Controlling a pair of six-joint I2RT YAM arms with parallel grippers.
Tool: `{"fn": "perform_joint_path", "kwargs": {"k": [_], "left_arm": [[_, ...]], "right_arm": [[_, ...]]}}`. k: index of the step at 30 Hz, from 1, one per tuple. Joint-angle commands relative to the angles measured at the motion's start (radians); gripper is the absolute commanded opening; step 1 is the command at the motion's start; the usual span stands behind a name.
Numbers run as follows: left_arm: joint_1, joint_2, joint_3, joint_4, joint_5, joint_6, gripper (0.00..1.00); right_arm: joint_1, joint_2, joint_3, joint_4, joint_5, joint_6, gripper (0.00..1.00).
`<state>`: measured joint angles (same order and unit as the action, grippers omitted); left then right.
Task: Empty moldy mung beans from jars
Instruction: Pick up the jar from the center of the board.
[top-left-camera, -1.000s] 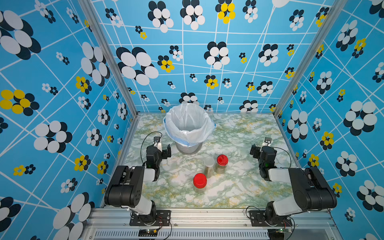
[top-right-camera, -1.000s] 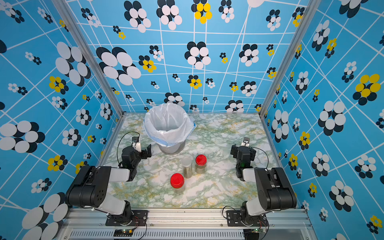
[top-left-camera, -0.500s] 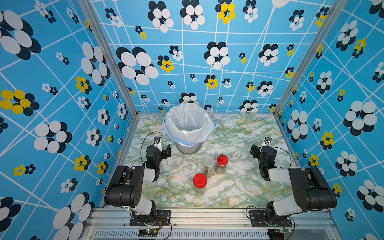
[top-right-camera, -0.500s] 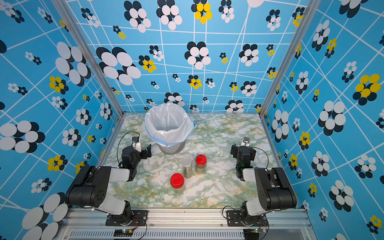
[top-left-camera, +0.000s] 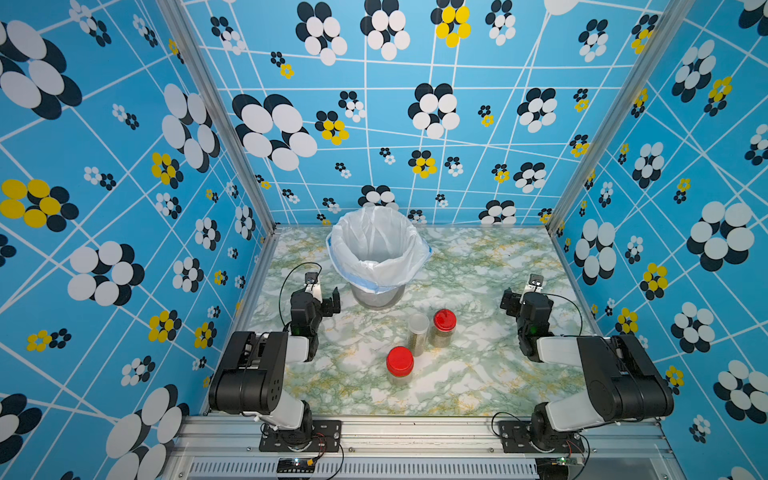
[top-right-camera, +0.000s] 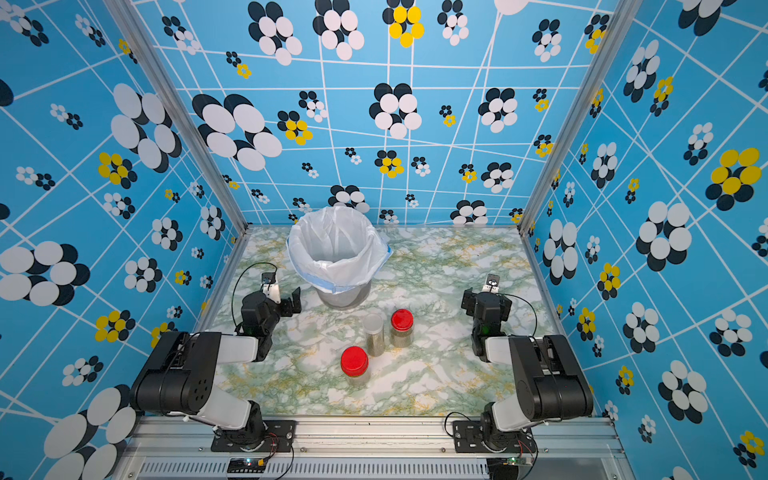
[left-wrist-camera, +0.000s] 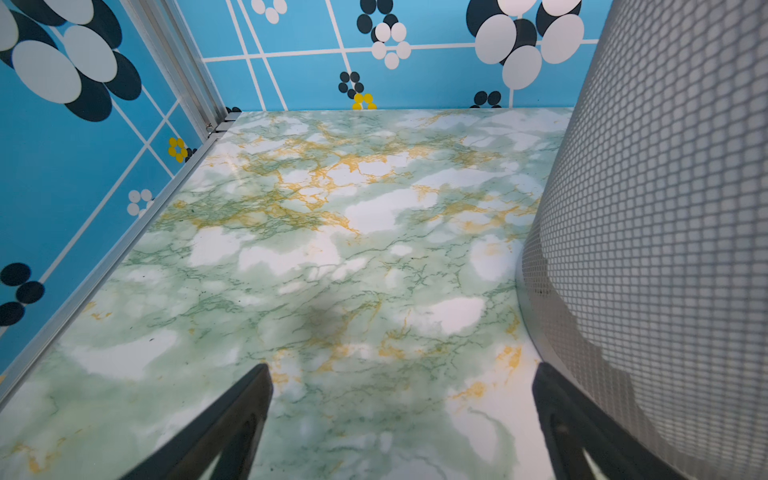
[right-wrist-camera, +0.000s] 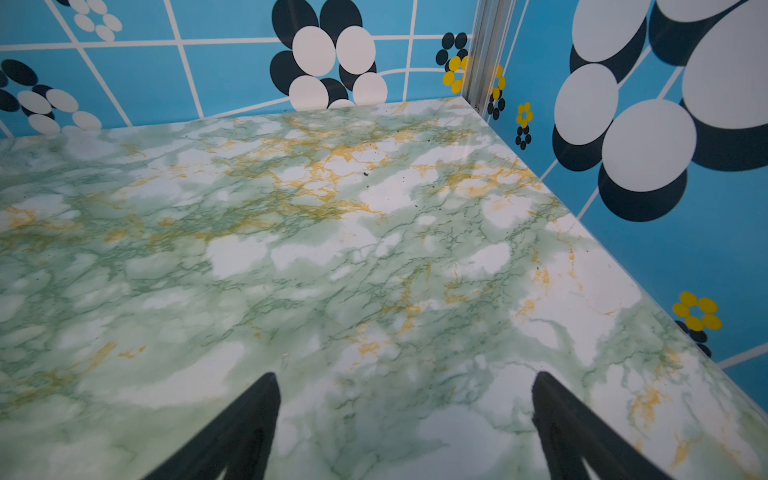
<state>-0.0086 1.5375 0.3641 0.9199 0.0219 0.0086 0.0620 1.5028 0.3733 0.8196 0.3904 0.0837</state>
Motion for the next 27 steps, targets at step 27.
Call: {"fn": "perform_joint_path", "kwargs": {"k": [27], "left_arm": [[-0.454,-0.701,0.015,-0.536,-0.375,0.077,0.99]], "right_arm": [[0.030,-0.451,0.241,-0.780,-0.266,0.171,0.85]]}}
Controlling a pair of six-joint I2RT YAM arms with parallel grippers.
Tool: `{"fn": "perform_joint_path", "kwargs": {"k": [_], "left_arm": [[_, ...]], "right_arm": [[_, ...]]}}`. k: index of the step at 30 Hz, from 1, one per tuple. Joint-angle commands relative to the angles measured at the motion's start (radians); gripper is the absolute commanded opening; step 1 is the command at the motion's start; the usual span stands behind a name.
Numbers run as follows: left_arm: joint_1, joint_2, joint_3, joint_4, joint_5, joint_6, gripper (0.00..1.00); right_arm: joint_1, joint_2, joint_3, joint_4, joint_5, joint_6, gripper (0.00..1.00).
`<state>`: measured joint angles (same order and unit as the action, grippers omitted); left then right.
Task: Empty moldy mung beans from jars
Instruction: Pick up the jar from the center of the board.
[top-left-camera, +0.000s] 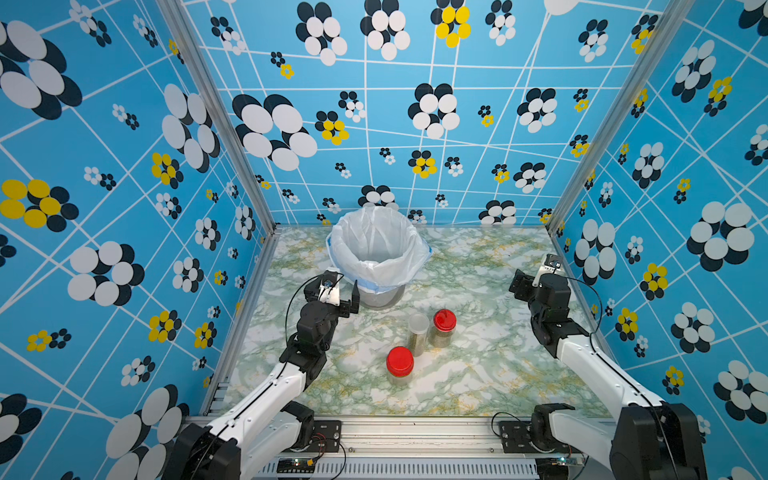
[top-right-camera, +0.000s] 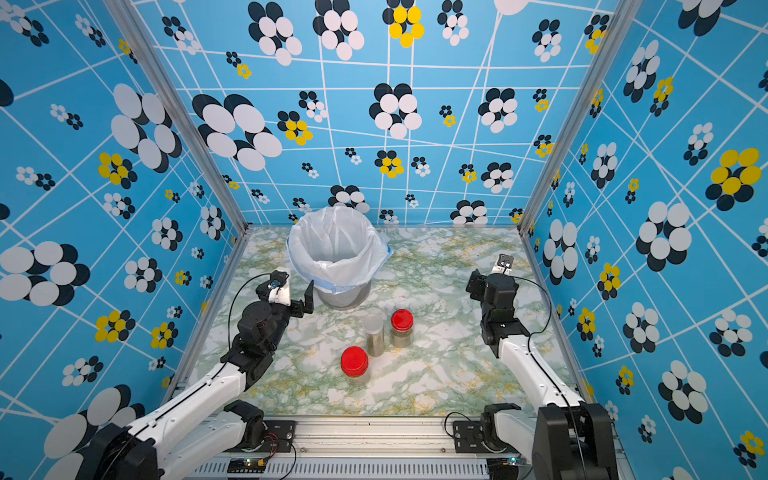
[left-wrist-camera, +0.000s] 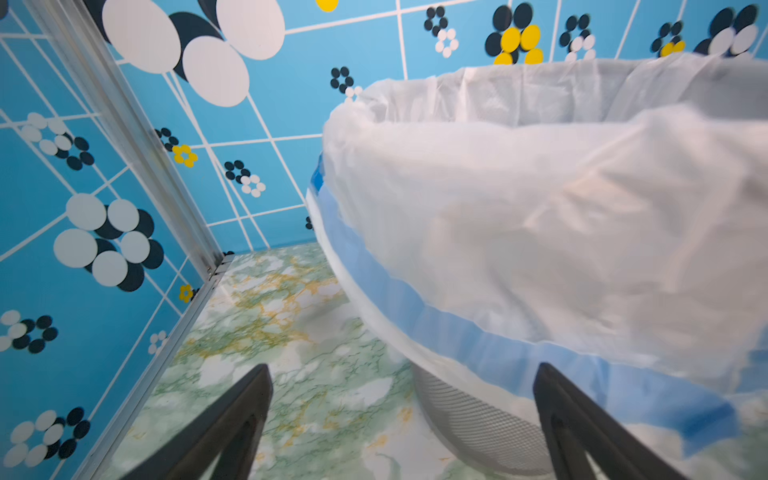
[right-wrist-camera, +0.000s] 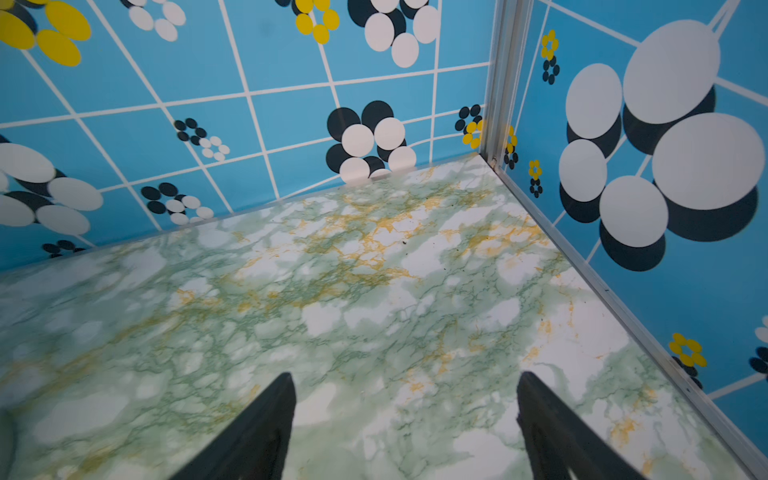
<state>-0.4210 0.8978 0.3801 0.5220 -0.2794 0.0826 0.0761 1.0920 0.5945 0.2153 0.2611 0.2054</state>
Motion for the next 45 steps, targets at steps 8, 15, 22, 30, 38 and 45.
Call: {"fn": "perform_joint_path", "kwargs": {"k": [8,15,22,30,38,45], "left_arm": [[-0.210,-0.339,-0.046,-0.339,-0.130,-0.018,0.99],[-0.268,-0.376,-0.023,-0.423,0.051,-0.070,1.00],[-0.367,-0.349,-0.030,-0.449,0.139,-0.099,1.00],[-0.471,-0.308,0.010,-0.494,0.122,-0.122,1.00],[-0.484,-0.267,-0.016,-0.450,0.063,-0.101,0.99],[-0.484,-0.336,-0.040,-0.445,0.077,-0.124,0.99]], "right_arm": [[0.078,-0.240,0.028,-0.358,-0.486,0.025,0.84],[0.137,-0.328,0.056,-0.485,-0.590,0.042,0.84],[0.226,-0.335,0.090,-0.600,-0.611,0.036,0.80],[0.475,-0.274,0.182,-0.670,-0.480,0.008,0.77],[0.691,-0.143,0.289,-0.638,-0.387,0.032,0.73],[0.772,-0.049,0.335,-0.593,-0.323,0.040,0.75]]}}
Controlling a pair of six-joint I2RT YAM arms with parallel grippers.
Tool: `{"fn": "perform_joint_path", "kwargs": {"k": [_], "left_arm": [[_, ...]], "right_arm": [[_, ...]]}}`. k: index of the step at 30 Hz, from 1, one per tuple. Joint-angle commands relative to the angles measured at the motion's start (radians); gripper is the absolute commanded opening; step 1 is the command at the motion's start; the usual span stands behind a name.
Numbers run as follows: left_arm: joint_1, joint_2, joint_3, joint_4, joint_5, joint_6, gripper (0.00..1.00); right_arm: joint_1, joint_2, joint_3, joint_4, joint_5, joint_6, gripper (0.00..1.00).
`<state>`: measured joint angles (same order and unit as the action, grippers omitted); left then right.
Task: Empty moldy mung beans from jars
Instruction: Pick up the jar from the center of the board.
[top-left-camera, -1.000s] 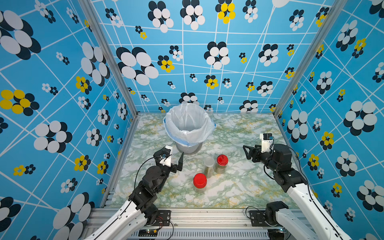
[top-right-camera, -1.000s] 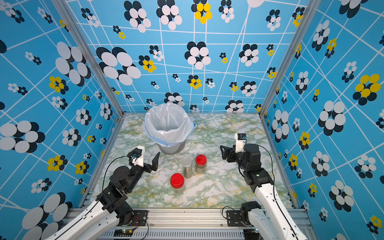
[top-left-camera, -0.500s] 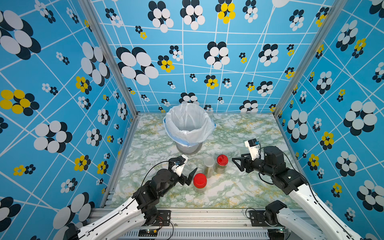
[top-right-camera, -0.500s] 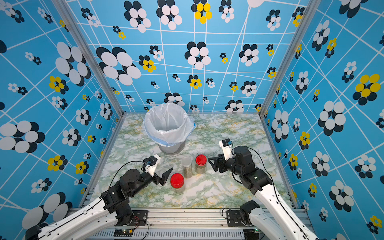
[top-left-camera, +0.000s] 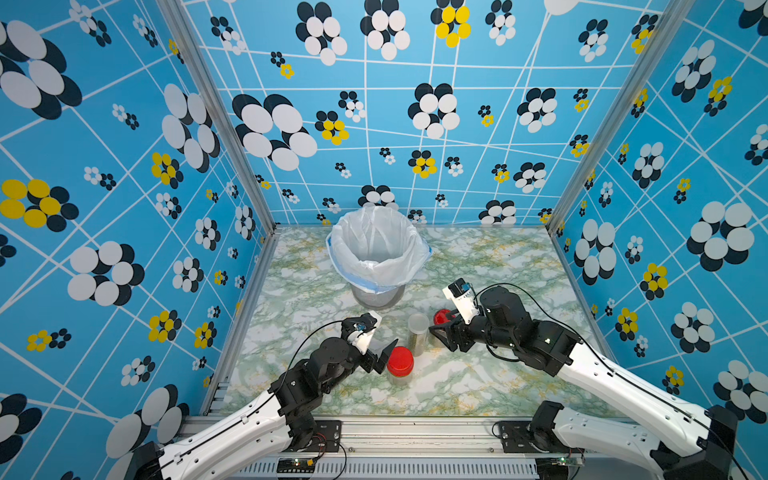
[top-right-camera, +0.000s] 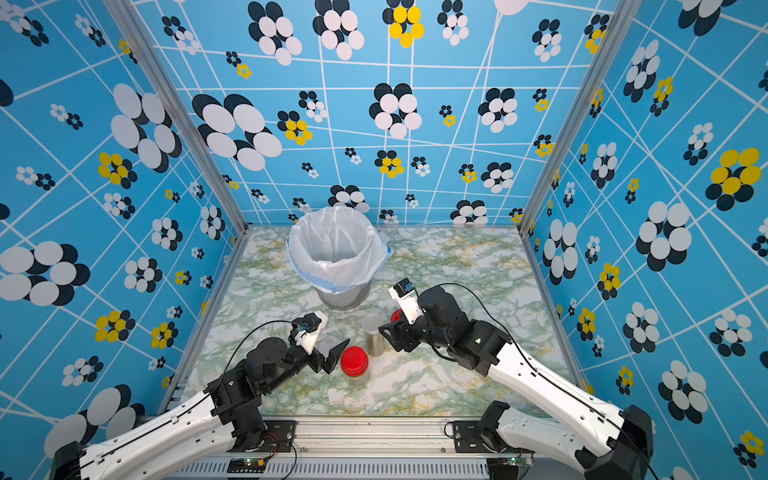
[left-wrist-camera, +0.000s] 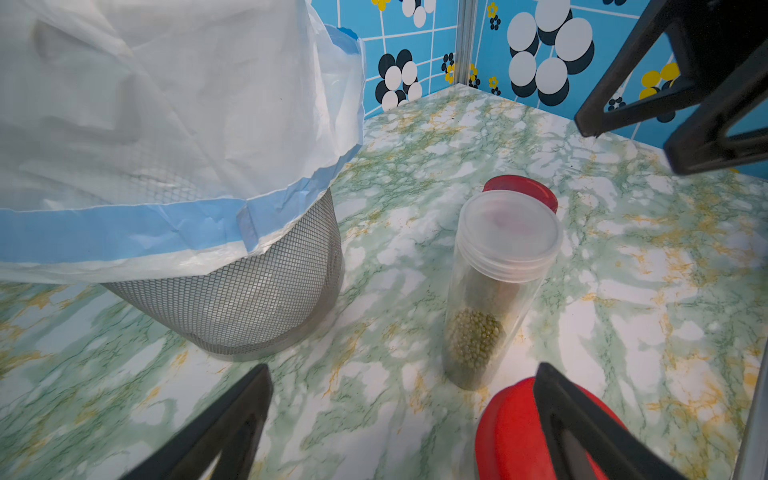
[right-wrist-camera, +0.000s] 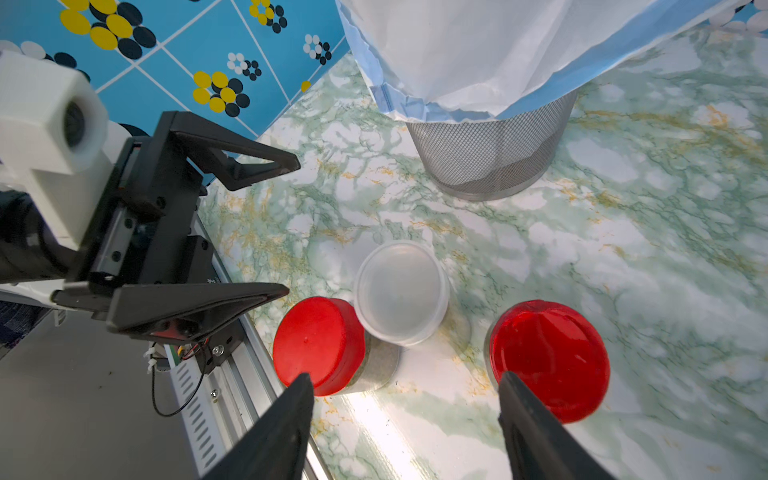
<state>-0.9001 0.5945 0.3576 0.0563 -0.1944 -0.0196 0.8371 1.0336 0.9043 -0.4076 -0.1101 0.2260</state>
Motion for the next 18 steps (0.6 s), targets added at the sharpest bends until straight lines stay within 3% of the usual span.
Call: {"fn": "perform_joint_path", "kwargs": {"k": [1,14,18], "left_arm": [[-0.005,-0.043,-0.019,0.015,-0.010,-0.023,1.00],[0.003,-0.026,-0.018,-0.027,-0.044,-0.048,0.99],[0.007,-0.029,-0.022,-0.035,-0.044,-0.060,0.99]], "right_arm": [[0.017,0.017,0.025,0.040,0.052,0.024,0.75],[0.052,0.093,-0.004,0.148,0.102,0.060,0.77],[0.062,0.113,-0.005,0.156,0.105,0.062,0.83]]}}
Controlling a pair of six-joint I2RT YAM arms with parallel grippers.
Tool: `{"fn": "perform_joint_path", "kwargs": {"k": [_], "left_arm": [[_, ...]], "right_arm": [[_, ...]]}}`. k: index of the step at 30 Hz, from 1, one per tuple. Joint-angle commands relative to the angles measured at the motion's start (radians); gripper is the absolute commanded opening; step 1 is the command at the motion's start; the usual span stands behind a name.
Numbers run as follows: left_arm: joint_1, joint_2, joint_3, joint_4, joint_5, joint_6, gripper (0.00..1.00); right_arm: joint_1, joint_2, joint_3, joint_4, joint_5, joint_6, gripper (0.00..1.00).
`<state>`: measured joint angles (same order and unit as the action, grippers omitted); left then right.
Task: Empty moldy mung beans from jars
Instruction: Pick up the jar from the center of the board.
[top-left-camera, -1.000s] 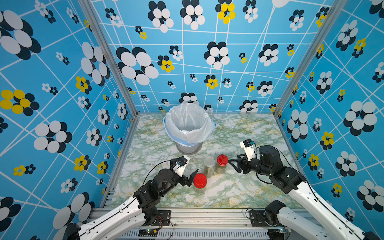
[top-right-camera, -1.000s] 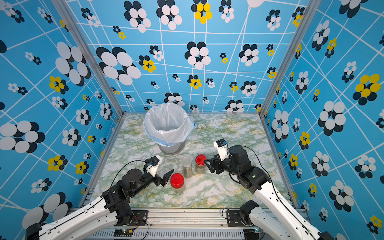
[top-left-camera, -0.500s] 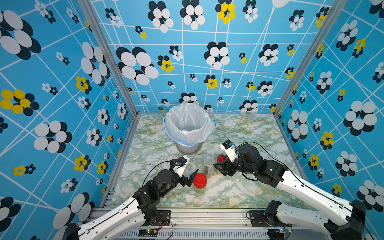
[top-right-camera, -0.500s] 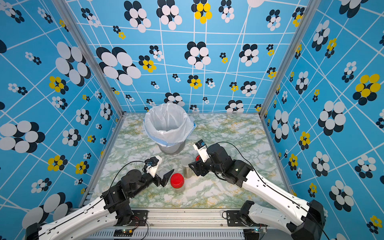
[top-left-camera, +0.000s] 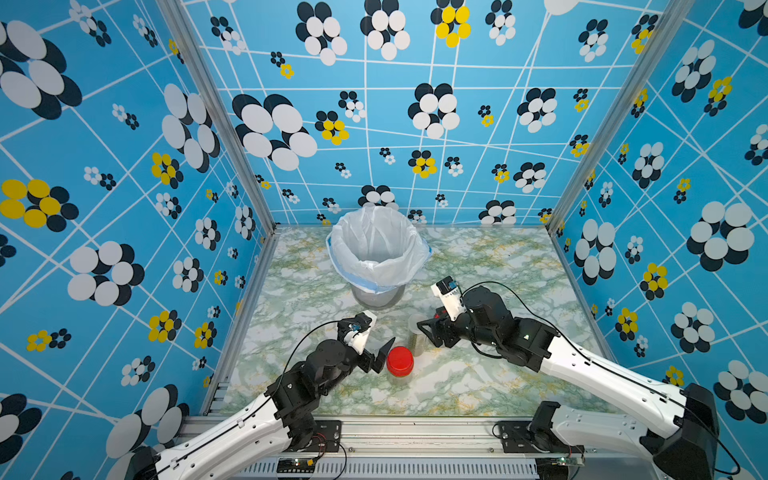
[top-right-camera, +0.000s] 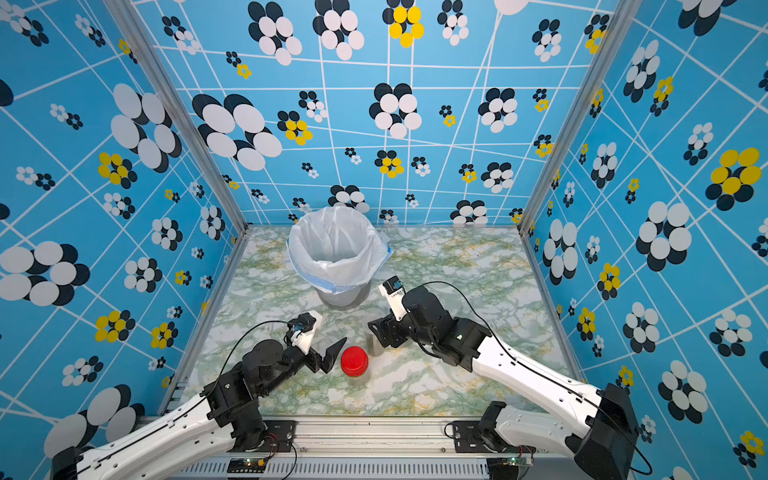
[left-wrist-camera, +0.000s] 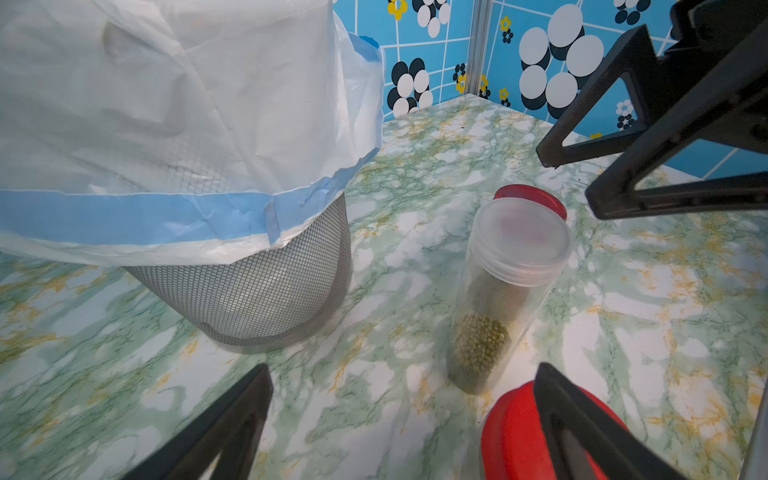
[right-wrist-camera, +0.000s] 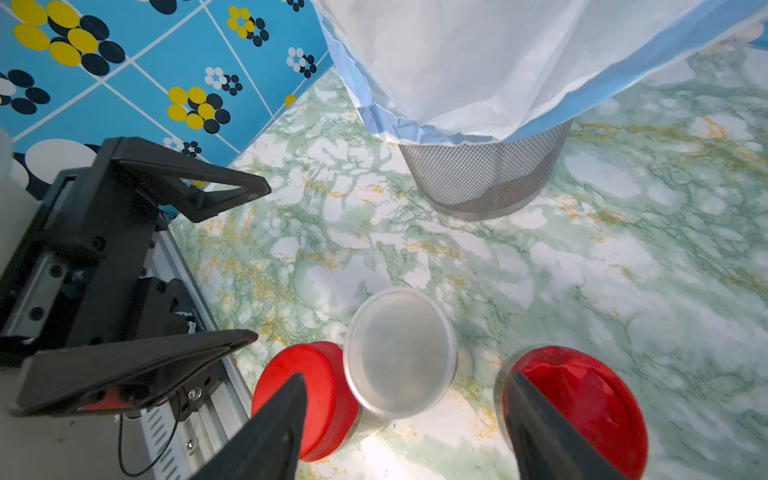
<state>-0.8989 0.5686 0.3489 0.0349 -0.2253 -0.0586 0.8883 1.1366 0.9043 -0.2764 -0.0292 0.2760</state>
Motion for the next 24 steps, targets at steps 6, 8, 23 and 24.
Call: {"fn": "perform_joint_path", "kwargs": {"k": [6,8,23,24], "left_arm": [[0.008,-0.007,-0.018,-0.008,0.008,-0.005,0.99],[0.009,-0.007,-0.019,-0.006,0.011,-0.003,1.00],[0.017,-0.010,-0.033,-0.003,0.002,-0.006,0.99],[0.017,-0.010,-0.033,-0.003,-0.001,-0.005,0.99]], "right_arm": [[0.014,0.033,-0.001,0.017,0.044,0.015,0.82],[0.013,0.044,-0.004,0.023,0.047,0.019,0.82],[0.032,0.128,0.028,0.037,0.095,0.010,0.76],[0.032,0.132,0.027,0.039,0.096,0.009,0.77]]}}
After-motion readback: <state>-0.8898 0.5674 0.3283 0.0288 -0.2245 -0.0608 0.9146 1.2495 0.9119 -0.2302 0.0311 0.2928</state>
